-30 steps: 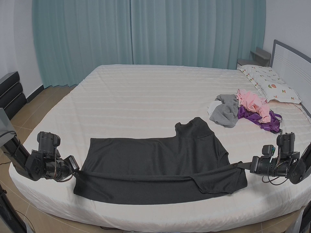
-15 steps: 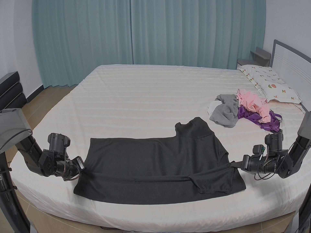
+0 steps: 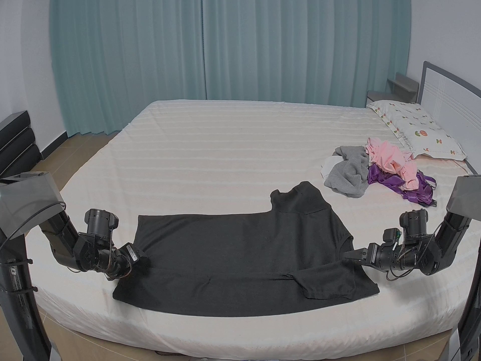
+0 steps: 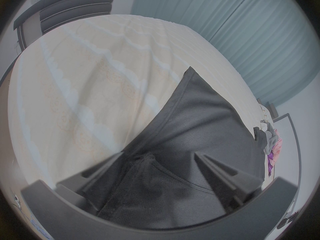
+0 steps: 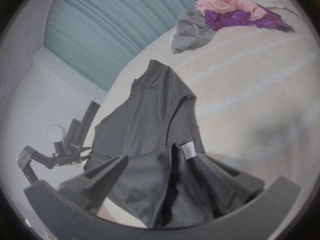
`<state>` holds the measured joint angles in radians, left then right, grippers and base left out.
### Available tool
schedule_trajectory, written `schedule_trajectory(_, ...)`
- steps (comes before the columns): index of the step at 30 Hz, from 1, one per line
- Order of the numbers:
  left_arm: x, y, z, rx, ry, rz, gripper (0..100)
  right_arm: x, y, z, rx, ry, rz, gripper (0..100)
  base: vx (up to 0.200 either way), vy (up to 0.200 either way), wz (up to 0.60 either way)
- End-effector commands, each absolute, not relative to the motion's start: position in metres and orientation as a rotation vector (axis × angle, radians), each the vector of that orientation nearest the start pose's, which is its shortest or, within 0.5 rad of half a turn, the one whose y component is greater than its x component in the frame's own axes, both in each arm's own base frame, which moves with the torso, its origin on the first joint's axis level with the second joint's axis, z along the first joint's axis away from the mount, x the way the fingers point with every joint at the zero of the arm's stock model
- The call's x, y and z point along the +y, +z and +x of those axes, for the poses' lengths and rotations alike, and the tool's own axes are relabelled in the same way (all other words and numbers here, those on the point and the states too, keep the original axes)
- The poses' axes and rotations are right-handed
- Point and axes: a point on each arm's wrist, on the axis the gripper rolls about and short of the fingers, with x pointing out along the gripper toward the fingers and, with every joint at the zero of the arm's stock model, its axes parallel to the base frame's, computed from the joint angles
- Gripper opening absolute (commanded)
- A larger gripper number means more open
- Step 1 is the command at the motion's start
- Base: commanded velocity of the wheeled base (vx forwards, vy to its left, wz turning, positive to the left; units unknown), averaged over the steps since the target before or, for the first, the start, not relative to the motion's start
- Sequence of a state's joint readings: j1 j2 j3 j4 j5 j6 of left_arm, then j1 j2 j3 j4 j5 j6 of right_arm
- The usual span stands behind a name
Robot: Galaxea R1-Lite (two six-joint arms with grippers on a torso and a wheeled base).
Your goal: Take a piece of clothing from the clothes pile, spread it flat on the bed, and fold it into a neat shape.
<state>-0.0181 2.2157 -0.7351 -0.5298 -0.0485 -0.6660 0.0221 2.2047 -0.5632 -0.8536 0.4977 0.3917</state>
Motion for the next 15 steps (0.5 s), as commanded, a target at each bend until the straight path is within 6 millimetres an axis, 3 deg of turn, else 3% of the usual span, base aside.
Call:
schedule_trajectory(1, -0.005, 0.004, 0.33, 0.898, 0.254, -0.643, 100, 0.019, 0.002, 0.309, 0.843, 0.342, 0.572, 100, 0.0, 0.0, 0.0)
schedule_trajectory(8, -0.004, 0.041, 0.326, 0.796, 0.217, -0.654, 100, 0.019, 0.041, 0.301, 0.785, 0.374, 0.751, 100, 0.0, 0.0, 0.0)
schedule_trajectory(15, 0.0, 0.061, 0.351, 0.723, 0.202, -0.667, 100, 0.023, 0.034, 0.294, 0.843, 0.368, 0.811, 100, 0.0, 0.0, 0.0)
